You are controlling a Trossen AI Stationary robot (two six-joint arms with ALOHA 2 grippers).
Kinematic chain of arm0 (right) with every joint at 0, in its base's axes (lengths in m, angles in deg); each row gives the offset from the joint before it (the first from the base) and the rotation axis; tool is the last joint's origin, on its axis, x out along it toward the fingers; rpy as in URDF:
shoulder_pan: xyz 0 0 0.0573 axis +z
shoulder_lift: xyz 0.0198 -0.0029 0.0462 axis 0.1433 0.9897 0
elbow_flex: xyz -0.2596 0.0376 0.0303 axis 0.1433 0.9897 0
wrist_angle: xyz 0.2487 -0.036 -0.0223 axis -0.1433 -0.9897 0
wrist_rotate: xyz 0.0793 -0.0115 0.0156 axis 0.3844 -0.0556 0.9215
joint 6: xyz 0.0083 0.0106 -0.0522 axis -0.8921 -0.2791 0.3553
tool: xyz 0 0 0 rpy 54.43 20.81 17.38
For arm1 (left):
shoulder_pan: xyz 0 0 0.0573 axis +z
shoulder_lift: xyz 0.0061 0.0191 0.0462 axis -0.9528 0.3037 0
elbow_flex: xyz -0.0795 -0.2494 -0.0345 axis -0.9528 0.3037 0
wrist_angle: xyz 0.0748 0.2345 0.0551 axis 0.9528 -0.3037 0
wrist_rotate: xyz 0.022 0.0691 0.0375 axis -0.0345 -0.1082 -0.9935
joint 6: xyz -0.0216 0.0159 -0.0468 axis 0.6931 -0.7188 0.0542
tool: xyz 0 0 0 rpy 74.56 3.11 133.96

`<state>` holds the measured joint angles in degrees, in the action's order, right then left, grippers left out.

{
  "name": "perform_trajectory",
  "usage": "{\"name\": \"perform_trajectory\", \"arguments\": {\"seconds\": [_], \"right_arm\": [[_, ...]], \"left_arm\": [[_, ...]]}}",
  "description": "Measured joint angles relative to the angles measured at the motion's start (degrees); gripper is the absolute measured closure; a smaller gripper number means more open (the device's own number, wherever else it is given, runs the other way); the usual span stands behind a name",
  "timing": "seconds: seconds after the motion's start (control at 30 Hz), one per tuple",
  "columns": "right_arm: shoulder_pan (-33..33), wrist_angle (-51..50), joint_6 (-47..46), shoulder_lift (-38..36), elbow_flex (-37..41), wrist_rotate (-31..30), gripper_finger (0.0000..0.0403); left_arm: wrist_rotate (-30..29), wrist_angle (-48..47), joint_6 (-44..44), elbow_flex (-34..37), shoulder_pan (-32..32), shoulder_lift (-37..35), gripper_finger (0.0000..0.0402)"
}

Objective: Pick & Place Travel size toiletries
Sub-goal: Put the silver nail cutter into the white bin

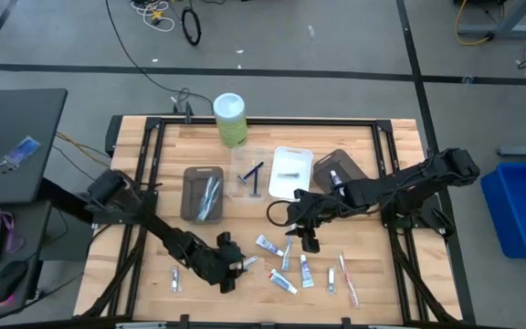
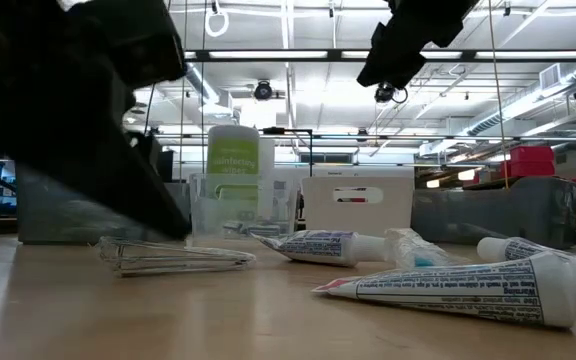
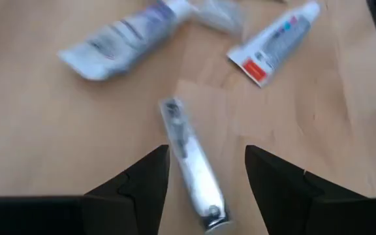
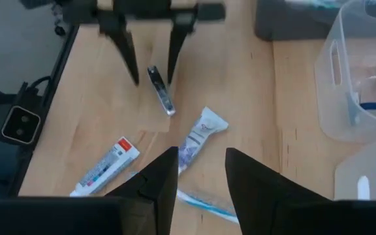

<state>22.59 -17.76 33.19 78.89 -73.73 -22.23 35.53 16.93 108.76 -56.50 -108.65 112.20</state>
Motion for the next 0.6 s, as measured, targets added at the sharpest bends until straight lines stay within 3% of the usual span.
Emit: {"name": "perform_trajectory", "arguments": {"seconds": [0.33, 0.47, 0.6], "right_arm": [[0.0, 2.0, 2.4, 0.0, 0.0, -0.1, 0.0240], [0.0, 2.7, 4.8, 0.0, 0.0, -5.1, 0.0239], [0.0, 2.1, 11.3, 0.0, 0.0, -6.1, 0.0248]], "left_arm": [[-0.6, -0.5, -0.1, -1.9, -0.3, 5.4, 0.0209], [-1.2, -1.2, -1.8, -1.9, -0.2, 5.0, 0.0263], [-1.9, -2.5, -2.5, -2.6, 0.1, 4.3, 0.0335]]}}
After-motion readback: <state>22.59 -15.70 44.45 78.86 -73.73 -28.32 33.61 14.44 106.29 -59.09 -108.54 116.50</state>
